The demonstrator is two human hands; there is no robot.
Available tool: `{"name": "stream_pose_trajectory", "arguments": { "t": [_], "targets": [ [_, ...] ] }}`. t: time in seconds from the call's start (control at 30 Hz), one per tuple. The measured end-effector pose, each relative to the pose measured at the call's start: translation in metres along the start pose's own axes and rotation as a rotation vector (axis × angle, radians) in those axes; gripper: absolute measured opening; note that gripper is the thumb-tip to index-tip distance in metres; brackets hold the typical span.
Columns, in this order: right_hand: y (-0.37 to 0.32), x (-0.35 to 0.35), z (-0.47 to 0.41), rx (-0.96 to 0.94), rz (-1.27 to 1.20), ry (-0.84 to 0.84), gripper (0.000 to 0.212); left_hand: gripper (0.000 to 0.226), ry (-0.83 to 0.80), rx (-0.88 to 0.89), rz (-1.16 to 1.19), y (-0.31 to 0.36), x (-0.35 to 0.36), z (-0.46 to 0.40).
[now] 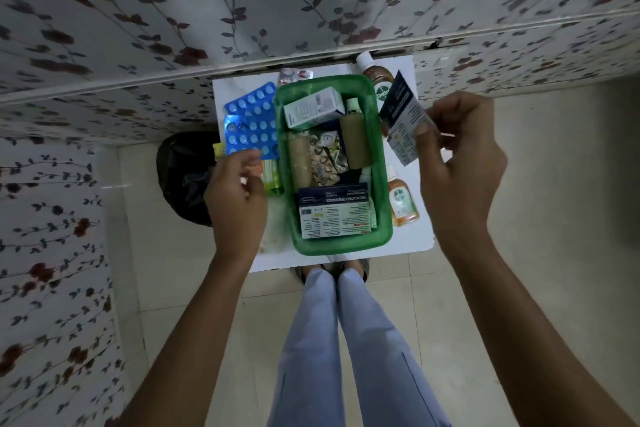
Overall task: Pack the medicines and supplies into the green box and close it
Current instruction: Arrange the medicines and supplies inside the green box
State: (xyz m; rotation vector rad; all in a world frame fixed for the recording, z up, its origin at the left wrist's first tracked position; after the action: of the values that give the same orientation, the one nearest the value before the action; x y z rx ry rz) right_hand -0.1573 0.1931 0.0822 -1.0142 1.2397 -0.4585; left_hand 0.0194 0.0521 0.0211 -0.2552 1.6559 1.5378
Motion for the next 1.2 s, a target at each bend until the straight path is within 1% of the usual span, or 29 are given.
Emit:
{"name": "stream_pose_trajectory", "arguments": {
  "t": [0.07, 0.13, 0.2, 0.23, 0.3, 0.37, 0.43, 0.47, 0.57, 0.7, 0.73, 0.8, 0.87, 0.9, 0.97, 1.07, 1.13, 1.2],
  "targets": [
    [-0.007, 0.007, 0.014, -0.067, 0.022, -0.016, 0.021, 0.027, 0.0, -0.17, 0.012, -0.029, -0.01, 0.004],
    [-0.013, 0.007, 0.024, -0.174, 0.089, 0.009, 0.023, 0.028, -0.05, -0.31, 0.001, -0.053, -0.014, 0.012],
    [-0.02, 0.007, 0.031, -0.283, 0.138, 0.039, 0.025, 0.028, -0.117, -0.411, -0.054, -0.069, -0.015, 0.02],
    [-0.022, 0.008, 0.034, -0.316, 0.145, 0.022, 0.027, 0.028, -0.156, -0.443, -0.074, -0.074, -0.014, 0.026],
    [-0.02, 0.015, 0.037, -0.288, 0.146, -0.083, 0.034, 0.031, -0.239, -0.471, -0.09, -0.08, -0.008, 0.036],
    [-0.011, 0.03, 0.041, -0.151, 0.175, -0.266, 0.039, 0.033, -0.291, -0.487, -0.09, -0.079, 0.0, 0.043],
    [0.004, 0.044, 0.047, -0.005, 0.233, -0.438, 0.036, 0.031, -0.319, -0.49, -0.077, -0.077, 0.01, 0.046],
    [0.012, 0.047, 0.05, 0.048, 0.268, -0.497, 0.034, 0.028, -0.325, -0.486, -0.071, -0.076, 0.015, 0.047],
    [0.025, 0.045, 0.051, 0.121, 0.381, -0.568, 0.031, 0.024, -0.332, -0.46, -0.086, -0.076, 0.024, 0.044],
    [0.022, 0.036, 0.056, 0.078, 0.423, -0.582, 0.028, 0.02, -0.306, -0.485, -0.038, -0.074, 0.023, 0.039],
    [0.021, 0.036, 0.059, 0.058, 0.457, -0.619, 0.026, 0.02, -0.298, -0.48, -0.032, -0.072, 0.02, 0.038],
    [0.019, 0.04, 0.065, -0.02, 0.607, -0.748, 0.023, 0.022, -0.279, -0.466, -0.039, -0.07, 0.012, 0.036],
    [0.015, 0.04, 0.068, -0.126, 0.743, -0.847, 0.028, 0.025, -0.239, -0.465, -0.055, -0.067, -0.001, 0.033],
    [0.012, 0.038, 0.066, -0.159, 0.765, -0.854, 0.03, 0.026, -0.212, -0.466, -0.055, -0.065, -0.009, 0.032],
    [0.005, 0.031, 0.059, -0.174, 0.757, -0.802, 0.031, 0.027, -0.153, -0.445, -0.028, -0.057, -0.025, 0.027],
    [0.003, 0.013, 0.042, -0.149, 0.586, -0.568, 0.022, 0.029, -0.133, -0.347, 0.025, -0.029, -0.041, 0.017],
    [0.015, 0.006, 0.03, -0.081, 0.507, -0.402, 0.021, 0.031, -0.197, -0.217, 0.08, -0.006, -0.041, 0.01],
    [0.037, 0.002, 0.019, -0.002, 0.493, -0.302, 0.023, 0.036, -0.34, -0.045, 0.052, 0.018, -0.029, 0.007]
  ]
}}
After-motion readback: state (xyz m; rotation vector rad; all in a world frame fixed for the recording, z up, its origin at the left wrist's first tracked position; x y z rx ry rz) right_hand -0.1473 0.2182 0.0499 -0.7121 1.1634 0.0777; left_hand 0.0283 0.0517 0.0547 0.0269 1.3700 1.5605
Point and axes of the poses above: each hand's wrist, its own z-axis away from the middle knuckle, its own x-axis out of the palm, y = z × x, the point moved 2 cm from there along -z, towards the middle knuckle, and after that the axes turned 2 degrees about -z, right-handed, at the moved point
